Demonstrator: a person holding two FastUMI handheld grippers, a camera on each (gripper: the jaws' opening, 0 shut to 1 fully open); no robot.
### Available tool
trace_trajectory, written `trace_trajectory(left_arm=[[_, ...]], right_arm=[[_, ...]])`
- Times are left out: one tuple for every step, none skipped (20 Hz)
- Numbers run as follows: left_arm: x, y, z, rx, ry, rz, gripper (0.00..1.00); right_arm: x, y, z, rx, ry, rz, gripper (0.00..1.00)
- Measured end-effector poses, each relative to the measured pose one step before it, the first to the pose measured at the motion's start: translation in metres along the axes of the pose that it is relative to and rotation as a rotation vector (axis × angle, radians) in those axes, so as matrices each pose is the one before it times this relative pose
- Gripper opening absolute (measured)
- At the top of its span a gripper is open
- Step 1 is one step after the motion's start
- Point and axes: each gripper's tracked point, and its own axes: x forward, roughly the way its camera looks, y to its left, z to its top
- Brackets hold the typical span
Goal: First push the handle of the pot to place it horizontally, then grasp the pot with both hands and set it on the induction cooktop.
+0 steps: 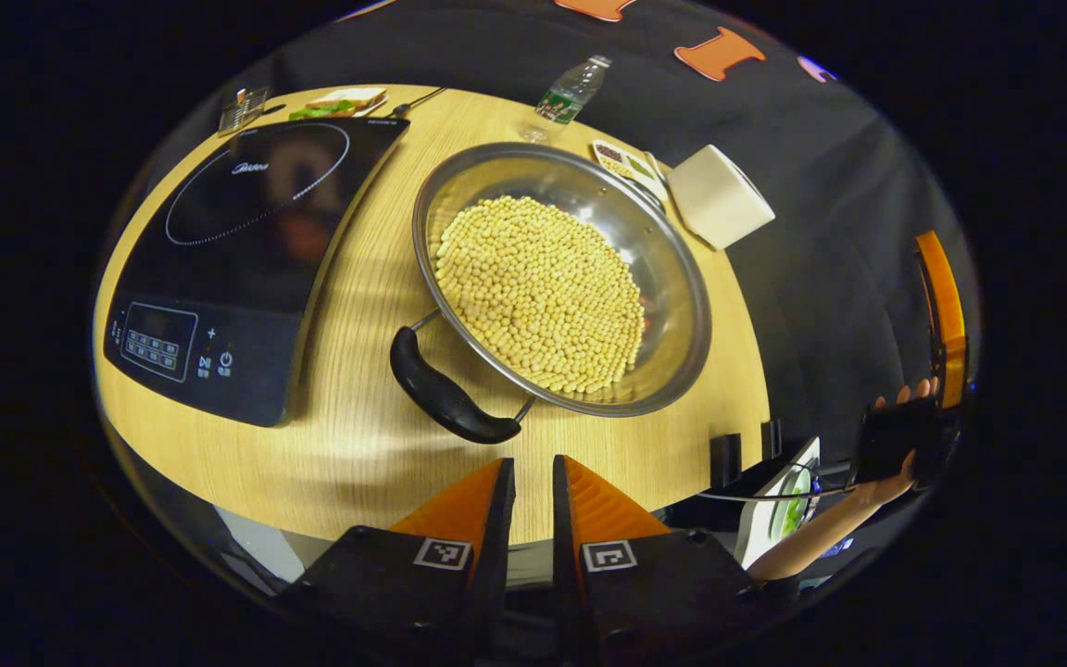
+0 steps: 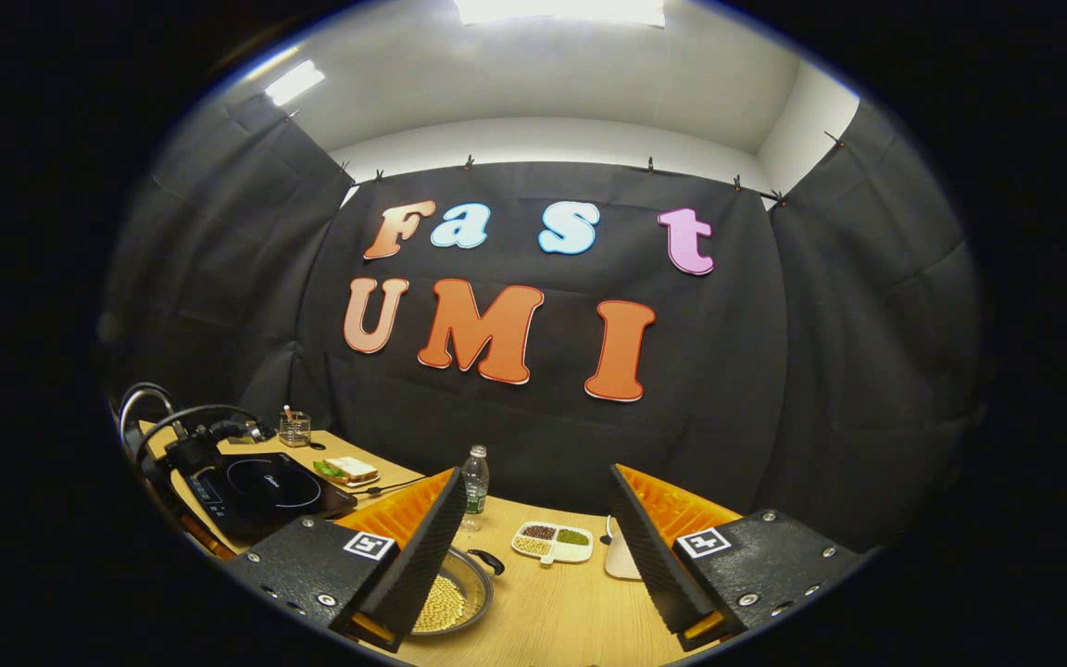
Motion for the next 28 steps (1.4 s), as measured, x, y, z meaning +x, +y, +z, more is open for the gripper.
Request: trace_trajectory(left_arm=[[0.00309,-0.00077,0.00149,-0.00778,0.00841,0.0074,0.3],[0.00447,-0.00002,0.00381,0.0038,-0.00271,0.0096,0.3],[0.00204,0.00185,0.00519,-0.00193,-0.00499,0.01544,0.3],[0.0024,-0.0003,0.00445,-0.01338,-0.00306,0.00517,0.3],[0.00113,0.00015,0.00209,-0.0233,0.00917,-0.00012,0.3],[0.00104,-0.00112,0.00066,-0.01194,0.00661,-0.00474,0.3],[0.00146,0.00083,0.00041,0.00381,0.00827,-0.00063,0.3],[0.00188,0.00119,0.00004,-0.00527,0.00428,0.00251,0.3],[0.0,0.00172,0.00239,-0.01061,0.00608,0.00746,0.3],[0.00038,0.0037,0.00315,-0.00967,0.00186,0.01463,0.3],[-0.00088,0.00489,0.00654,-0.00528,-0.00796,0.01786,0.3],[0.0003,0.0058,0.00558,0.00185,-0.01048,0.01797,0.3],[0.0013,0.00582,0.00487,0.00509,-0.0038,0.01501,0.3],[0.00235,0.00665,0.00238,0.01748,0.00718,0.01171,0.3],[0.00105,0.00591,0.00298,0.01251,0.00071,0.0138,0.3],[0.00055,0.00333,0.00311,0.00938,-0.00543,0.01382,0.3],[-0.0003,0.00467,0.00205,0.01336,-0.00488,0.01602,0.3],[0.00013,0.00515,0.00401,0.00595,-0.0112,0.02005,0.3],[-0.00026,0.00502,0.00563,0.00483,-0.0085,0.01798,0.3],[-0.00088,0.00478,0.00486,-0.00187,-0.01002,0.01541,0.3],[0.00001,0.00356,0.00613,-0.00087,-0.01382,0.00887,0.3],[0.00051,0.00341,0.00374,0.00272,-0.00935,0.00485,0.24],[0.00089,0.00097,0.00274,-0.003,-0.00862,-0.00517,0.3],[0.0024,0.00584,0.004,0.00754,-0.01144,0.00901,0.24],[0.00144,0.00203,0.00449,0.01016,-0.01156,0.00907,0.24],[-0.00012,0.00151,0.00272,0.01599,-0.01264,0.00187,0.23],[-0.00003,0.00115,0.0037,0.00933,-0.00991,0.00079,0.23],[-0.00015,0.00053,0.00186,0.0116,-0.01056,0.00142,0.23]], right_arm=[[0.00117,0.00093,-0.00485,0.01259,0.01361,0.00641,0.95],[0.00154,0.00003,-0.0043,0.00951,0.0148,0.00451,0.95],[0.00122,-0.00256,-0.00375,0.00484,0.0134,-0.00128,0.95],[0.00191,-0.00374,-0.00258,0.00034,0.01102,-0.00665,0.95],[-0.0001,-0.00461,-0.00253,-0.00237,0.00997,-0.00719,0.95],[0.00088,-0.00309,-0.0014,-0.00391,0.00651,-0.00384,0.95],[0.00136,-0.00274,-0.00164,-0.0017,0.00531,-0.00506,0.95],[0.00188,-0.00227,-0.00003,-0.00033,0.00467,-0.00148,0.95],[0.00294,-0.00212,-0.00025,0.00207,0.00567,-0.00354,0.95],[0.00237,-0.00341,-0.00041,0.00286,0.00556,-0.00244,0.95],[0.00249,-0.00213,0.00134,0.00395,0.00263,-0.00379,0.95],[0.00183,-0.00248,0.00009,0.00435,0.00053,-0.00418,0.95],[0.00202,-0.00219,-0.00104,0.00367,0.00136,-0.00219,0.95],[0.00345,-0.00253,-0.00189,0.0047,0.00557,-0.00403,0.95],[0.00407,-0.00179,-0.00302,0.0057,0.01007,-0.00209,0.95],[0.00348,-0.0007,-0.00469,0.00566,0.01401,-0.00211,0.95],[0.0036,-0.00109,-0.00455,0.00637,0.01466,0.00012,0.95],[0.00329,-0.00063,-0.00288,0.00553,0.00999,0.00043,0.95],[0.00427,0.00057,-0.0028,0.00665,0.01239,0.00086,0.95],[0.00519,0.00156,-0.00382,0.00452,0.01236,0.00325,0.95],[0.0045,0.00189,-0.00388,0.00418,0.0107,0.00146,0.95],[0.00422,0.0025,-0.00483,0.00059,0.01301,0.00294,0.95],[0.00503,0.00264,-0.00469,-0.00196,0.01495,0.00279,0.95],[0.00414,0.00463,-0.00526,-0.0068,0.01759,0.0069,0.95],[0.00439,0.00528,-0.0049,-0.00876,0.01588,0.00393,0.95],[0.00526,0.00466,-0.00335,-0.00844,0.01429,0.00234,0.95],[0.00416,0.00349,-0.00266,-0.00613,0.01277,0.00386,0.95],[0.00404,0.00428,-0.0024,-0.00346,0.01352,0.00502,0.95]])
